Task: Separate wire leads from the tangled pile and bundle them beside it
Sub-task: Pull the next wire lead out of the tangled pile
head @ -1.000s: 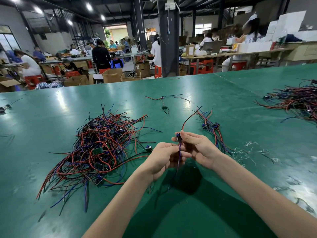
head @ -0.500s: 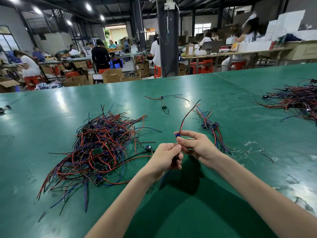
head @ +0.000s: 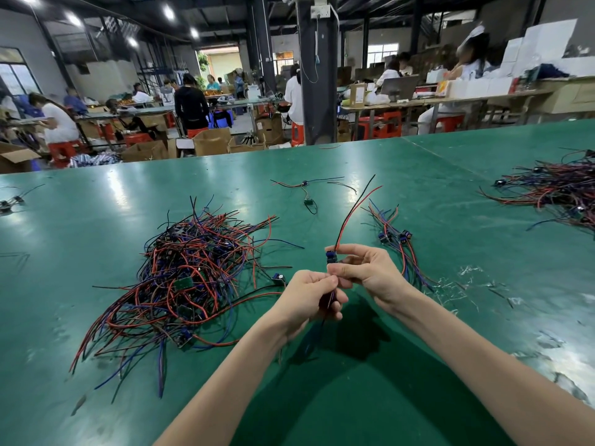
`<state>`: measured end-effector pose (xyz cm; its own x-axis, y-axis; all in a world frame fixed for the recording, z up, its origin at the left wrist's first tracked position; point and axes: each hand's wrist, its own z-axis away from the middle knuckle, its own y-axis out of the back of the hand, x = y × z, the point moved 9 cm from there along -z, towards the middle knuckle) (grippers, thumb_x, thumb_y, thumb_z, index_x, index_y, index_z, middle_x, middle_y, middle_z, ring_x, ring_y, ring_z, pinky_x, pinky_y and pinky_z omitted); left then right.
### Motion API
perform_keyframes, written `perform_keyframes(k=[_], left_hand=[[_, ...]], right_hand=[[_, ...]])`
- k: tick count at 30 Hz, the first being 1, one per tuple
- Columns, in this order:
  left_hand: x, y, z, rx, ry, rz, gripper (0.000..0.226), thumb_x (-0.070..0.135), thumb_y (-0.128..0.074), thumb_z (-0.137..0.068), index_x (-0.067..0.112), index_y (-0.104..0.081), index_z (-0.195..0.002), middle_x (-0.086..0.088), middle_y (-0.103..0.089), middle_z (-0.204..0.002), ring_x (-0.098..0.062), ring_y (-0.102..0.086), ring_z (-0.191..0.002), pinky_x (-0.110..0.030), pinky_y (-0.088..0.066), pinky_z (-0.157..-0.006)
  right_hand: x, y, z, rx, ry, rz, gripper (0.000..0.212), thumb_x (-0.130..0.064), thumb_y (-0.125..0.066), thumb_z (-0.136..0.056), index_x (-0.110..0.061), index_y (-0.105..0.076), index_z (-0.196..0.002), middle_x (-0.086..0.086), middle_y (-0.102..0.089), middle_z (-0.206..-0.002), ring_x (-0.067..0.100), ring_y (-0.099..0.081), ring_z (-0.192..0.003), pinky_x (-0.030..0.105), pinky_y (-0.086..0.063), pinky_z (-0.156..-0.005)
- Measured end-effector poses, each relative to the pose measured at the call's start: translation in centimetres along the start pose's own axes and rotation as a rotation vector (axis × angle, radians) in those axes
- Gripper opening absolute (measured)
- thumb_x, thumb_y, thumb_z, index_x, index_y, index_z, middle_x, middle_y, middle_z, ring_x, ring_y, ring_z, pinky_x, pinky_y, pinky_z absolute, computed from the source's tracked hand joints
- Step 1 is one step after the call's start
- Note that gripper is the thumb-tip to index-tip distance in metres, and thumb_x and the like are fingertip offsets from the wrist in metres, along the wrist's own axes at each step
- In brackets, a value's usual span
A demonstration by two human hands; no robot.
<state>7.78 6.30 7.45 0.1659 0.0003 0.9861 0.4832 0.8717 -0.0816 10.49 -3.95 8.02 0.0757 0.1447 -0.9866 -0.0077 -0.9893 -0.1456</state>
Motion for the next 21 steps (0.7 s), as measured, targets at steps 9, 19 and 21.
perform_keyframes(k=[9,19,21], left_hand=[[0.8,-3.2,1.3,-0.235,-0.061,0.021,0.023,0.006,-0.041,-0.099,-0.003,-0.059,-0.088,-0.004,-0.066,-0.061,-0.009,-0.057,-0.049,-0.026,-0.054,-0.053],[2.1,-4.6,2.4,-0.338,-0.204,0.005,0.018,-0.001,-0.039,-0.099,0.0,-0.057,-0.101,-0.005,-0.069,-0.078,-0.011,-0.062,-0.063,-0.029,-0.056,-0.069],[1.9,-4.7,2.4,-0.35,-0.189,0.001,0.019,0.001,-0.037,-0.1,0.0,-0.056,-0.1,-0.004,-0.069,-0.075,-0.012,-0.063,-0.061,-0.03,-0.057,-0.068]], right_hand=[[-1.4,2.7,-0.5,0.202,0.105,0.084,0.03,0.012,-0.074,-0.07,-0.01,-0.071,-0.091,-0.008,-0.052,-0.05,0.002,-0.049,-0.048,0.01,-0.042,-0.053],[-0.6,3.9,-1.6,0.214,0.053,-0.019,0.022,0.004,-0.076,-0.071,-0.013,-0.07,-0.084,-0.004,-0.065,-0.055,0.014,-0.064,-0.064,0.021,-0.043,-0.062],[-0.2,4.0,-1.7,0.213,0.041,-0.042,0.02,0.003,-0.076,-0.07,-0.013,-0.07,-0.081,-0.002,-0.067,-0.057,0.014,-0.065,-0.064,0.02,-0.043,-0.06]])
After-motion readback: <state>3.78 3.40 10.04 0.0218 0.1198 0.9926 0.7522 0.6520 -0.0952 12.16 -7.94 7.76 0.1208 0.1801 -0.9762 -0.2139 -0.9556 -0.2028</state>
